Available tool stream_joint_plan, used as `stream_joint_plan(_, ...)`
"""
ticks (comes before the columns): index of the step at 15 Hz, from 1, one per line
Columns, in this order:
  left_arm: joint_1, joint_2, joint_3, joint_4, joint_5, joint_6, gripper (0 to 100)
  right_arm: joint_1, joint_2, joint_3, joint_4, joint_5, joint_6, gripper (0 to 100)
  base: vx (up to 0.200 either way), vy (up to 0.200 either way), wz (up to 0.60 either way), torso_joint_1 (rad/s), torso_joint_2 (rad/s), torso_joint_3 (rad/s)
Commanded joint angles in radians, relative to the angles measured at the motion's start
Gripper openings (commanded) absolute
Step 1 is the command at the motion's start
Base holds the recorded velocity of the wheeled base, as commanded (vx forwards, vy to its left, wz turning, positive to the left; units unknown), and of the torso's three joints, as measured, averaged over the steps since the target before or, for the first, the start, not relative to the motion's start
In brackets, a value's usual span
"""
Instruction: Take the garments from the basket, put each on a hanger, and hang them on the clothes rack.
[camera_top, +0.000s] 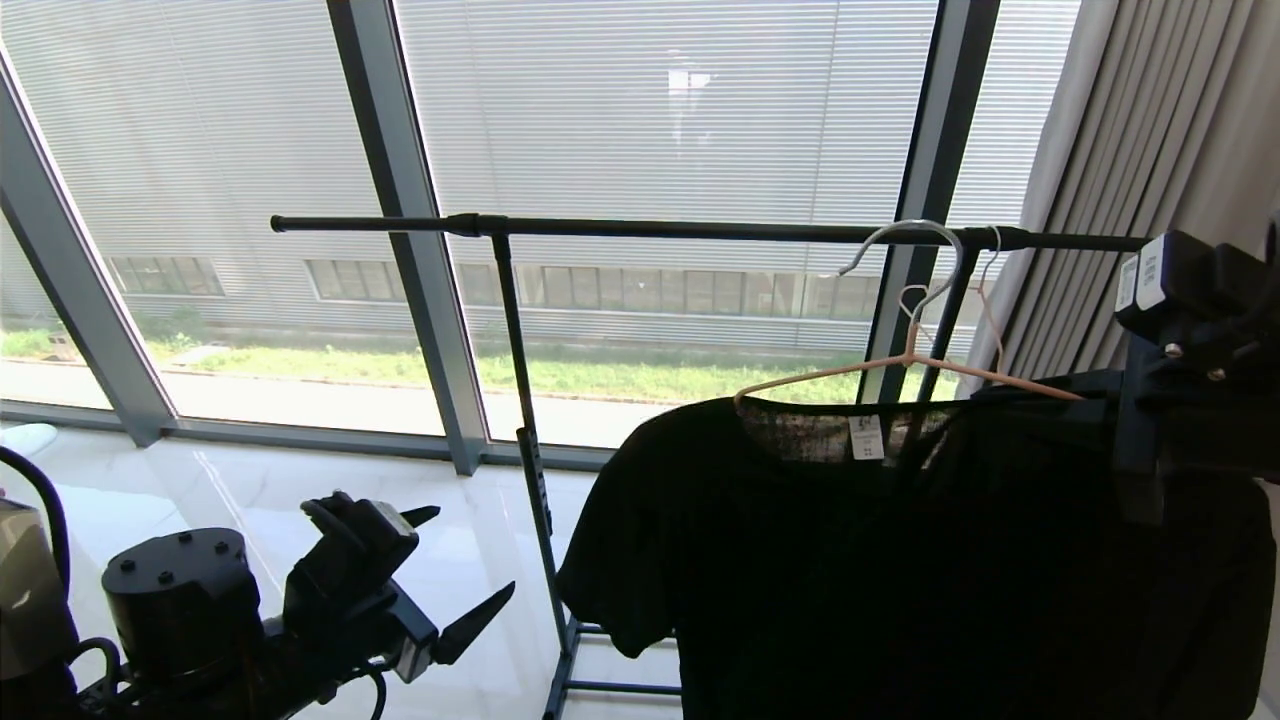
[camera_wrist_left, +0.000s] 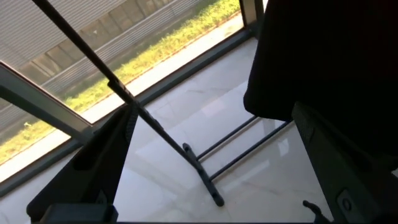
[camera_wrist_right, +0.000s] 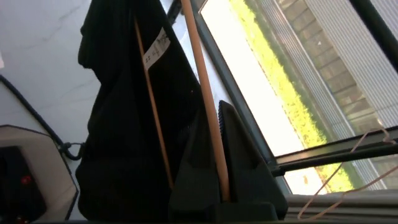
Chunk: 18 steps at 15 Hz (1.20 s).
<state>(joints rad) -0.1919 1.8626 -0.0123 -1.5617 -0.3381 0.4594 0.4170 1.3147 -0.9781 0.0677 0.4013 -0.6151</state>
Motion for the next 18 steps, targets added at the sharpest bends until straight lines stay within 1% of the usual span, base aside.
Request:
stream_joint_plan(1, 0.009, -0.085, 0.012, -0.009, 0.019, -0.053, 100, 0.0, -0.046, 0.052, 0.0, -0.029, 0.046, 0, 0.0, 0.0, 0.0, 0.0, 0.0, 0.0)
stream_joint_plan(2, 0.022, -0.095, 0.012, -0.009, 0.034, -0.068, 100, 0.0, -0.057, 0.068, 0.0, -0.041, 0.069, 0, 0.0, 0.0, 0.0, 0.0, 0.0, 0.0)
stream_joint_plan(3, 0.069, -0.123, 0.012, 0.026, 0.064, -0.108, 100, 0.0, -0.086, 0.111, 0.0, -0.075, 0.123, 0, 0.0, 0.0, 0.0, 0.0, 0.0, 0.0)
stream_joint_plan(4, 0.088, -0.146, 0.012, 0.08, 0.096, -0.162, 100, 0.0, -0.101, 0.142, -0.002, -0.105, 0.149, 0, 0.0, 0.0, 0.0, 0.0, 0.0, 0.0)
stream_joint_plan(5, 0.091, -0.183, 0.011, 0.134, 0.145, -0.215, 100, 0.0, -0.121, 0.168, -0.002, -0.139, 0.164, 0, 0.0, 0.0, 0.0, 0.0, 0.0, 0.0)
stream_joint_plan(6, 0.091, -0.218, -0.006, 0.196, 0.189, -0.257, 100, 0.0, -0.138, 0.185, 0.0, -0.173, 0.183, 0, 0.0, 0.0, 0.0, 0.0, 0.0, 0.0)
stream_joint_plan(7, 0.091, -0.261, -0.032, 0.267, 0.208, -0.286, 100, 0.0, -0.153, 0.193, 0.003, -0.205, 0.21, 0, 0.0, 0.0, 0.0, 0.0, 0.0, 0.0)
stream_joint_plan(8, 0.092, -0.31, -0.078, 0.367, 0.211, -0.311, 100, 0.0, -0.164, 0.196, 0.004, -0.237, 0.248, 0, 0.0, 0.0, 0.0, 0.0, 0.0, 0.0)
stream_joint_plan(9, 0.091, -0.373, -0.156, 0.526, 0.212, -0.344, 100, 0.0, -0.173, 0.196, 0.004, -0.268, 0.288, 0, 0.0, 0.0, 0.0, 0.0, 0.0, 0.0)
stream_joint_plan(11, 0.086, -0.488, -0.379, 0.905, 0.209, -0.416, 100, 0.0, -0.19, 0.194, 0.006, -0.305, 0.356, 0, 0.0, 0.0, 0.0, 0.0, 0.0, 0.0)
stream_joint_plan(12, 0.086, -0.513, -0.449, 1.028, 0.209, -0.423, 100, 0.0, -0.195, 0.194, 0.008, -0.317, 0.373, 0, 0.0, 0.0, 0.0, 0.0, 0.0, 0.0)
stream_joint_plan(13, 0.083, -0.554, -0.546, 1.206, 0.209, -0.423, 100, 0.0, -0.196, 0.194, 0.009, -0.351, 0.402, 0, 0.0, 0.0, 0.0, 0.0, 0.0, 0.0)
stream_joint_plan(14, 0.083, -0.572, -0.571, 1.263, 0.209, -0.423, 100, 0.0, -0.196, 0.193, 0.011, -0.363, 0.413, 0, 0.0, 0.0, 0.0, 0.0, 0.0, 0.0)
stream_joint_plan(15, 0.078, -0.632, -0.641, 1.436, 0.208, -0.423, 100, 0.0, -0.195, 0.193, 0.035, -0.407, 0.429, 0, 0.0, 0.0, 0.0, 0.0, 0.0, 0.0)
stream_joint_plan(16, 0.078, -0.649, -0.661, 1.482, 0.206, -0.423, 100, 0.0, -0.195, 0.191, 0.049, -0.417, 0.431, 0, 0.0, 0.0, 0.0, 0.0, 0.0, 0.0)
stream_joint_plan(17, 0.08, -0.697, -0.701, 1.594, 0.208, -0.423, 100, -0.001, -0.195, 0.188, 0.073, -0.427, 0.449, 0, 0.0, 0.0, 0.0, 0.0, 0.0, 0.0)
stream_joint_plan(18, 0.08, -0.724, -0.701, 1.611, 0.211, -0.424, 100, -0.001, -0.193, 0.188, 0.075, -0.429, 0.476, 0, 0.0, 0.0, 0.0, 0.0, 0.0, 0.0)
